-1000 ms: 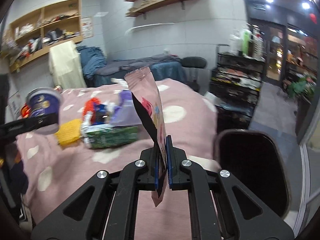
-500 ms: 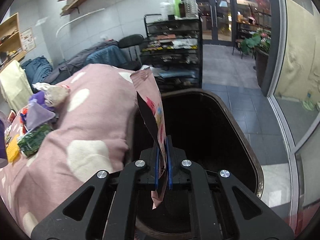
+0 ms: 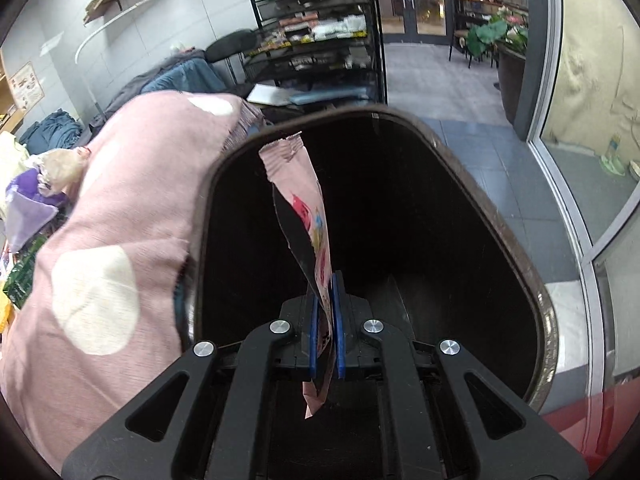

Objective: Collect trash
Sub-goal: 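Carry the pink wrapper to the black bin and open the right tool, then lower the blue yogurt cup into the black bin and open the left tool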

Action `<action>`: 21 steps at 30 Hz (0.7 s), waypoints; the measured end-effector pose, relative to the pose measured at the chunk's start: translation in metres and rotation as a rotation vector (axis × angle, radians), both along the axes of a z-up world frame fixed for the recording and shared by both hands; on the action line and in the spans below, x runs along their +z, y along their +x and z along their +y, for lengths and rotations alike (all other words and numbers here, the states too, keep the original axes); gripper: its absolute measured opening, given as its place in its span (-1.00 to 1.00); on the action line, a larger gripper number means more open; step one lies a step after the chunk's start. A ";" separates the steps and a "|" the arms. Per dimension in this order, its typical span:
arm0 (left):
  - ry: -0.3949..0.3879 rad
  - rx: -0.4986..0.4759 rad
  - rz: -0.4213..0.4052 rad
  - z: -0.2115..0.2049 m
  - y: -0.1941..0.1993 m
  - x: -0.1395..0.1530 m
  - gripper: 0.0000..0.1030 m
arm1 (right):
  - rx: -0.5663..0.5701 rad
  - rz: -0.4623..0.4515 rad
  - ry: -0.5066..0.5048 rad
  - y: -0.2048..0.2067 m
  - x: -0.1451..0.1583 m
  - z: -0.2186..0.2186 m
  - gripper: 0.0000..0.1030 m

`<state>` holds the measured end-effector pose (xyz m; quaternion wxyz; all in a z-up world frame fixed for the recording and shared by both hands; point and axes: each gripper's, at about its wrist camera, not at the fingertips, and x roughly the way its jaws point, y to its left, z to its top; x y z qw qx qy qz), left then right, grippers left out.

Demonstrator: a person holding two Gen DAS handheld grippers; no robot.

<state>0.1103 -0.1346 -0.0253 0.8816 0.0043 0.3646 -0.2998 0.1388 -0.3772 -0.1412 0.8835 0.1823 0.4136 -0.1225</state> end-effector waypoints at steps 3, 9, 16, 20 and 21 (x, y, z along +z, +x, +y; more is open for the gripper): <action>0.008 -0.013 0.009 -0.008 0.001 -0.003 0.47 | -0.013 0.010 0.029 -0.001 -0.007 -0.002 -0.19; 0.020 -0.024 0.030 -0.014 0.005 -0.006 0.47 | -0.031 -0.037 -0.025 -0.012 0.000 0.004 0.57; 0.035 -0.038 0.027 -0.027 0.012 -0.004 0.47 | -0.083 -0.123 -0.067 -0.033 0.027 -0.004 0.74; 0.050 -0.060 0.051 -0.041 0.018 -0.009 0.47 | -0.142 -0.169 -0.092 -0.044 0.044 -0.016 0.78; 0.053 -0.067 0.058 -0.046 0.020 -0.009 0.47 | -0.159 -0.181 -0.096 -0.049 0.048 -0.020 0.79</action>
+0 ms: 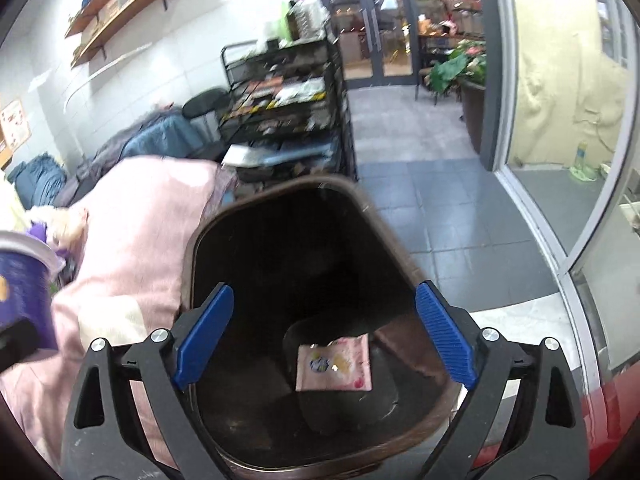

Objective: Collect trash
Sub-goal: 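Lower the blue yogurt cup into the black bin and open the left tool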

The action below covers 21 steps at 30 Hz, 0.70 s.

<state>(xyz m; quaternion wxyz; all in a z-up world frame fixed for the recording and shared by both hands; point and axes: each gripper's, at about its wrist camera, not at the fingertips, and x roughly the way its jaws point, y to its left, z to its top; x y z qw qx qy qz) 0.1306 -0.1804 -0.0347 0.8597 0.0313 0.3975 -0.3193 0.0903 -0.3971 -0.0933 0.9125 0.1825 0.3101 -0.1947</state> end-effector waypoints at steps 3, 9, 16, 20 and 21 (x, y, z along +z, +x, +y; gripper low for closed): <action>0.019 -0.018 -0.005 -0.014 0.003 0.000 0.47 | -0.040 -0.018 -0.009 -0.008 0.008 -0.011 0.83; 0.058 -0.052 -0.002 -0.042 0.012 -0.002 0.47 | -0.104 -0.043 0.002 -0.021 0.016 -0.034 0.84; 0.126 -0.066 0.026 -0.076 0.028 -0.016 0.47 | -0.170 -0.055 -0.020 -0.035 0.025 -0.057 0.85; 0.166 -0.077 0.037 -0.094 0.032 -0.024 0.47 | -0.194 -0.070 -0.001 -0.042 0.028 -0.069 0.86; 0.175 -0.081 0.043 -0.097 0.032 -0.026 0.47 | -0.197 -0.070 -0.002 -0.042 0.028 -0.070 0.86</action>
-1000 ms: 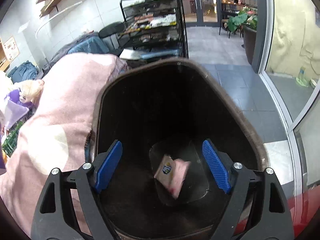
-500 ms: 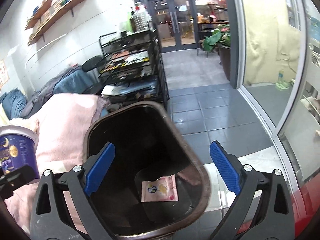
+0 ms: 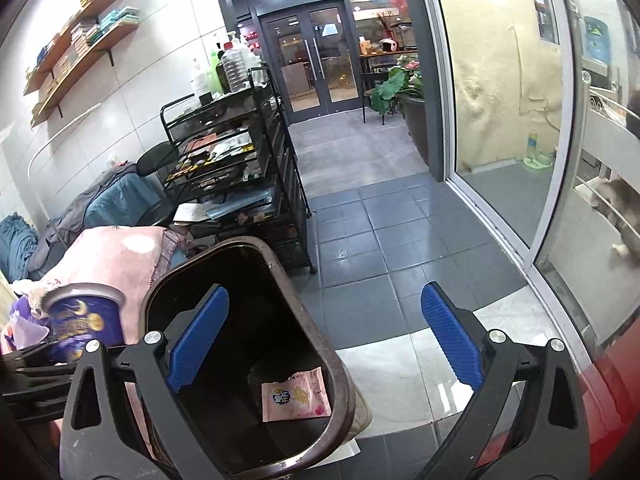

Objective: Collect trash
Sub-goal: 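Lower the blue yogurt cup into the black bin and open the left tool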

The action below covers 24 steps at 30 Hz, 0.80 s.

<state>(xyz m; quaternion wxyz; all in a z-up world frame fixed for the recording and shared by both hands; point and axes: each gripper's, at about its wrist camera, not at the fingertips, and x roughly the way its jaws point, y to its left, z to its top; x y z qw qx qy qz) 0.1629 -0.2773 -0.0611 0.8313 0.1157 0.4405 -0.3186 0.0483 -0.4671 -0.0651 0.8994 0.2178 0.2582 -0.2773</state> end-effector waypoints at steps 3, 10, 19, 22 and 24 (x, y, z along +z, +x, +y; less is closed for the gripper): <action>0.036 -0.016 0.008 -0.011 0.003 -0.006 0.48 | -0.009 -0.006 -0.006 -0.006 0.001 -0.003 0.86; 0.123 -0.032 0.010 -0.025 0.003 -0.020 0.58 | -0.026 -0.026 0.022 -0.013 0.001 -0.009 0.89; 0.228 -0.073 -0.035 -0.037 -0.002 -0.029 0.80 | -0.013 -0.037 0.025 -0.011 0.005 -0.004 0.89; 0.214 -0.080 -0.047 -0.037 -0.003 -0.025 0.80 | -0.006 -0.044 0.022 -0.011 0.005 -0.003 0.89; 0.187 -0.080 -0.057 -0.032 -0.005 -0.017 0.80 | -0.002 -0.048 0.022 -0.011 0.006 -0.001 0.89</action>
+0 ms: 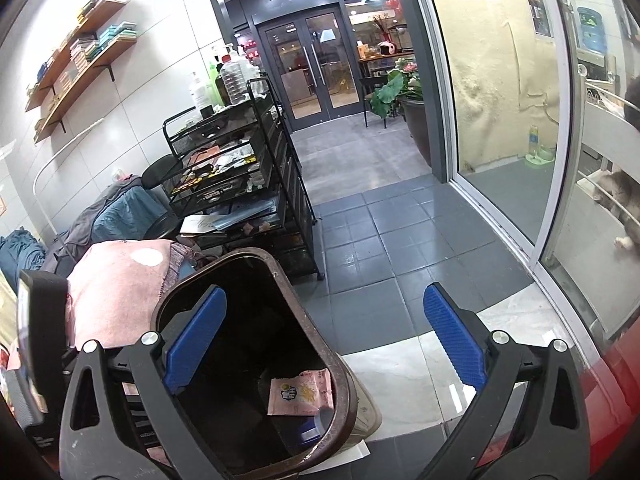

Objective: Collect trash
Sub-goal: 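Lower the blue yogurt cup into the black bin and open the left tool, then move both tools back to the bedspread and grasp the yellow foam net with the left tool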

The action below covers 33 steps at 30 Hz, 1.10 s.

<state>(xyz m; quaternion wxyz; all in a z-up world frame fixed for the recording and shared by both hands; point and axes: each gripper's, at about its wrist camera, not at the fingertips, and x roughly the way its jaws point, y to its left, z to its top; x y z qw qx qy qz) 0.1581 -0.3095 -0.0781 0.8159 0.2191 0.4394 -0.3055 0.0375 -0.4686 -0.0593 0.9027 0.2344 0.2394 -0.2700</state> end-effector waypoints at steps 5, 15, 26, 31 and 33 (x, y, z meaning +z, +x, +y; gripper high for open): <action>-0.080 0.010 -0.039 0.017 -0.010 0.026 0.80 | 0.018 -0.005 -0.006 0.001 0.000 0.004 0.89; -0.245 0.056 -0.165 0.077 -0.042 0.066 0.88 | 0.108 -0.033 -0.024 0.010 0.002 0.025 0.89; -0.283 0.185 -0.245 0.140 -0.051 0.067 0.90 | 0.234 -0.043 -0.029 0.027 0.005 0.064 0.89; -0.292 0.248 -0.251 0.172 -0.053 0.065 0.90 | 0.307 -0.039 -0.024 0.038 0.007 0.088 0.89; -0.287 0.279 -0.251 0.184 -0.053 0.062 0.90 | 0.343 -0.035 -0.024 0.043 0.007 0.100 0.89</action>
